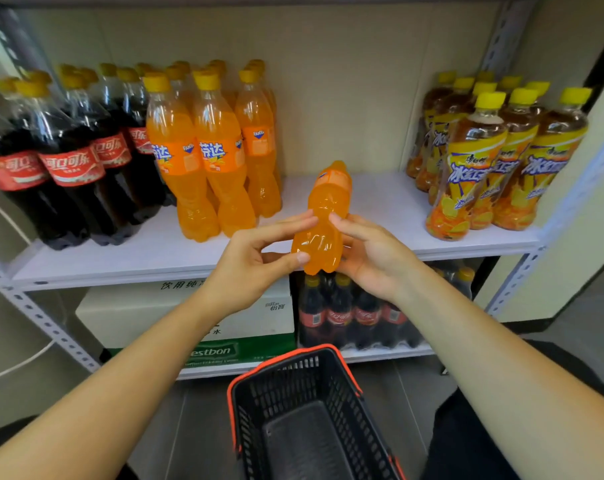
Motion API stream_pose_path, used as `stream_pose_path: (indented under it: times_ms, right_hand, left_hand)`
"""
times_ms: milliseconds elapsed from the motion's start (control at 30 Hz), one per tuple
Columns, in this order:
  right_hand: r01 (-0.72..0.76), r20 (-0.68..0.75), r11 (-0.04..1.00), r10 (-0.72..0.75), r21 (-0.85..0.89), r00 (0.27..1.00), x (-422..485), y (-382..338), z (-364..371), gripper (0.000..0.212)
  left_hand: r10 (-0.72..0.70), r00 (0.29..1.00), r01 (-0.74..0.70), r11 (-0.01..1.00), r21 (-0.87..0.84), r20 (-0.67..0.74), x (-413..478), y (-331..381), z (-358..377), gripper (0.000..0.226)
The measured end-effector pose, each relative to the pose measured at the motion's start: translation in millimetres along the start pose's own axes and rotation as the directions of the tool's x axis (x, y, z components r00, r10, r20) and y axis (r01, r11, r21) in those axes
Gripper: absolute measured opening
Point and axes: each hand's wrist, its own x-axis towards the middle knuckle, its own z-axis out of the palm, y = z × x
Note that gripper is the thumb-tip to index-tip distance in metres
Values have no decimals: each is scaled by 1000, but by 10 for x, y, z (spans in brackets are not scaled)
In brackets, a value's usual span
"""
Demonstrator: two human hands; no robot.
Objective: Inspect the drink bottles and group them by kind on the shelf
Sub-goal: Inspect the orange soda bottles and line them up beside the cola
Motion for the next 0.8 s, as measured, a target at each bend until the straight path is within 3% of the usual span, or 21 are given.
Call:
stream_pose_path:
  times_ms: [200,300,367,433,500,567,667,800]
  right_hand:
    - [80,-14,986,-83,-146,996,220,49,81,62]
    - [176,-56,955,-195,-239,979,353,84,144,77]
    - [241,-89,918,-282,-314,955,453,88,197,78]
    - [311,-100,852,-384,-421,918,559,91,248,73]
    - [360,-87,779,-465,-514,881,663,99,299,73]
    - [375,-77,734,-500,-567,863,764,127,344,74]
    - [376,-82,721,-513,-582,855,918,201,393,73]
    - [403,-51,711,-524,-575,850,1091,320,441,71]
  left_hand:
    - [27,998,-12,974,225,-64,-53,-104,-197,50]
    - [29,974,58,929,367,-226,-56,-224,-329,42]
    - [91,912,127,864,488,-399,-47,-304,-418,35]
    - [167,797,255,778,574,-580,-20,-378,-501,38]
    - [191,675,377,741,556,-712,23,-450,-554,61]
    - [152,629,413,765,494,-762,89,-509,-583,92]
    - [44,644,399,833,384,-764,193,-581,-625,129]
    - [-2,671,390,851,352,-741,311,-668,-718,142]
